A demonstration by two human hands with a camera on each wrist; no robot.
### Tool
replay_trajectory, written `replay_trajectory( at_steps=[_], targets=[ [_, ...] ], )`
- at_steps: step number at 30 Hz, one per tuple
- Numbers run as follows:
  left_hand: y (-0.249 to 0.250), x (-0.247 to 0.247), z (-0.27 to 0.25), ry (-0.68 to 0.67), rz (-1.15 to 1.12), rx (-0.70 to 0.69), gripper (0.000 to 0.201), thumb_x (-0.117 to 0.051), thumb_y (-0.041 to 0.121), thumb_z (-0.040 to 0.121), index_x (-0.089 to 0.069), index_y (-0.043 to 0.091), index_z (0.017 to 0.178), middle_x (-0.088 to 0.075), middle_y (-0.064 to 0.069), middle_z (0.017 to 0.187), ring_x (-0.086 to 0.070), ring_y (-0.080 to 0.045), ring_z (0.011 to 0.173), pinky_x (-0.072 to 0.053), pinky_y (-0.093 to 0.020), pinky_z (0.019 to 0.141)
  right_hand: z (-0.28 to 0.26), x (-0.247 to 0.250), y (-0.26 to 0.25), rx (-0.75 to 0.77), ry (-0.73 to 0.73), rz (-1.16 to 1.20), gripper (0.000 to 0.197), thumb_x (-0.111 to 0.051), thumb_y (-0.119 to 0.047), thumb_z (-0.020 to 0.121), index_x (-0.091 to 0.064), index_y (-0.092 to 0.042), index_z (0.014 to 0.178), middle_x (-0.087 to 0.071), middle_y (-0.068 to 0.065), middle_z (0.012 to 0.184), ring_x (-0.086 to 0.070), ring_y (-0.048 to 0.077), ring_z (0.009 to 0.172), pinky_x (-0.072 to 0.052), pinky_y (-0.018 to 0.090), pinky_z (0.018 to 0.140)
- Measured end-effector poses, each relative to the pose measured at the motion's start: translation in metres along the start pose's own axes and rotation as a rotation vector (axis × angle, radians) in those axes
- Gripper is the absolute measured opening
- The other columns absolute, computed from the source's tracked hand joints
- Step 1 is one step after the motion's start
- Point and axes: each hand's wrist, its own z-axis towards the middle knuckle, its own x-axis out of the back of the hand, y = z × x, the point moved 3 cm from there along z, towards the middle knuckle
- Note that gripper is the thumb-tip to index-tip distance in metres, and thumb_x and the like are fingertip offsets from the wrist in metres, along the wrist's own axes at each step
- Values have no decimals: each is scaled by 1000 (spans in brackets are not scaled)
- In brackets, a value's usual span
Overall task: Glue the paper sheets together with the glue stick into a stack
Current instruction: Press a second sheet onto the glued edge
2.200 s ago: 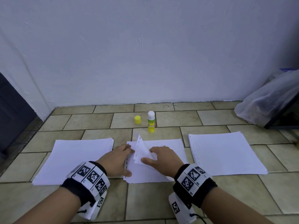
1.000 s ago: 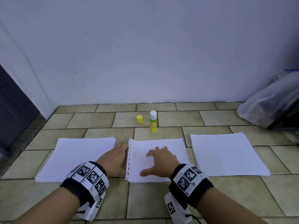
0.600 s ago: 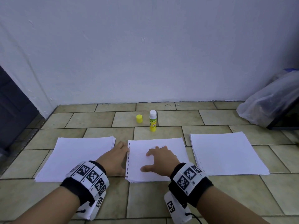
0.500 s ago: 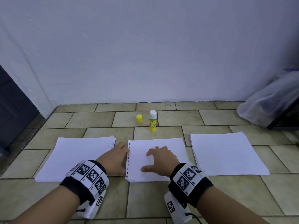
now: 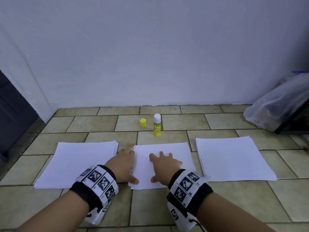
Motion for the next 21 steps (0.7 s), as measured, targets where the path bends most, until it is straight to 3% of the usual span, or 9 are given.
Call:
replay_trajectory(
  at_steps=[2, 4, 9, 12, 15, 19, 21],
  targets=[
    [1, 2, 0, 2, -2, 21, 110, -77, 52, 72, -14, 6, 148, -13, -4, 156, -23, -18, 141, -32, -30, 111, -1, 1, -4, -10, -2, -32, 67, -66, -30, 87, -25, -22, 139, -29, 15, 143, -24, 45, 134, -36, 63, 100],
    [0, 3, 1, 4, -11, 36, 109, -78, 53, 69, -16, 8, 147, -21, -3, 152, -26, -17, 138, -33, -31, 110, -1, 2, -5, -4, 2, -32, 67, -67, -29, 87, -25, -20, 139, -29, 18, 142, -25, 47, 133, -39, 61, 99],
    [2, 2, -1, -4, 23, 49, 110, -78, 53, 69, -16, 7, 147, -19, -4, 154, -23, -18, 140, -34, -33, 110, -4, 1, -10, 3, 100, -149, 63, -66, -25, 87, -28, -13, 137, -35, 18, 135, -36, 36, 124, -43, 53, 95],
    [3, 2, -1, -5, 52, 50, 112, -76, 53, 71, -12, 6, 150, -15, -3, 156, -21, -17, 141, -34, -33, 110, -1, 1, -19, 119, 158, -168, 70, -58, -16, 91, -17, -10, 147, -10, 16, 155, -17, 34, 140, -26, 60, 107],
    [2, 0, -1, -2, 58, 51, 114, -75, 56, 71, -10, 9, 152, -12, -1, 158, -19, -16, 143, -32, -32, 111, 9, 2, -26, 285, 52, -137, 82, -57, -9, 91, -3, -14, 153, 4, 4, 161, 2, 21, 148, -6, 57, 115],
    [3, 0, -3, -18, 61, 54, 117, -73, 55, 73, -3, 7, 153, -7, -1, 159, -16, -16, 144, -31, -31, 112, 17, 12, -9, 295, -37, -82, 93, -71, -22, 83, -9, -19, 153, -12, 0, 160, -19, 21, 145, -3, 53, 118],
    [4, 1, -3, -21, 53, 54, 117, -73, 55, 73, -2, 6, 153, -7, -1, 158, -16, -16, 143, -32, -31, 111, 17, 16, 5, 246, -9, 6, 85, -68, -31, 85, -16, -21, 151, -22, -2, 157, -28, 23, 141, -5, 50, 119]
  ],
)
